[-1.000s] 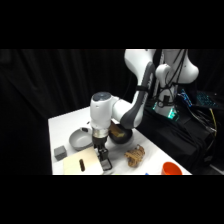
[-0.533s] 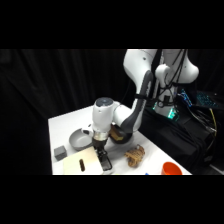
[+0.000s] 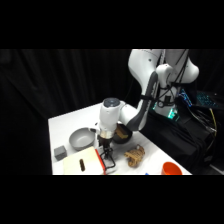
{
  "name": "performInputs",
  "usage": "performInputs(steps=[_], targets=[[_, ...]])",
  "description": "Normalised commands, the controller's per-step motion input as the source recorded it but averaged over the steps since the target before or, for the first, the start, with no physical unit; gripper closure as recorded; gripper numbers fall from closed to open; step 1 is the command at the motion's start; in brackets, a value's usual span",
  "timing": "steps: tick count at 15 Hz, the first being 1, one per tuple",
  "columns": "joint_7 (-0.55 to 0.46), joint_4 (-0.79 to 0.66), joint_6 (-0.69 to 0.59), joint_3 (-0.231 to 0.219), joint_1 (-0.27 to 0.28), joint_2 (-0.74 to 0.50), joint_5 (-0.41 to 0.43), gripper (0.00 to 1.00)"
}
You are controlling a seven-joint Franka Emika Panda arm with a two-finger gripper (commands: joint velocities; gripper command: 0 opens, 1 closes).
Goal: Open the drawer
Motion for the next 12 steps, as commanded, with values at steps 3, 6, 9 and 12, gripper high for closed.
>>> performInputs(steps=[3, 6, 9, 12], targets=[[0.13, -0.67, 0.08, -0.206, 0.222, -0.53, -0.152, 0.0], [0.11, -0.59, 0.06, -0.147, 0.152, -0.49, -0.195, 0.0], [0.07, -0.48, 0.01, -0.078, 0.06, -0.44, -0.186, 0.0], [0.06, -0.42, -0.15, -0.056, 0.053, -0.53, -0.208, 0.0]])
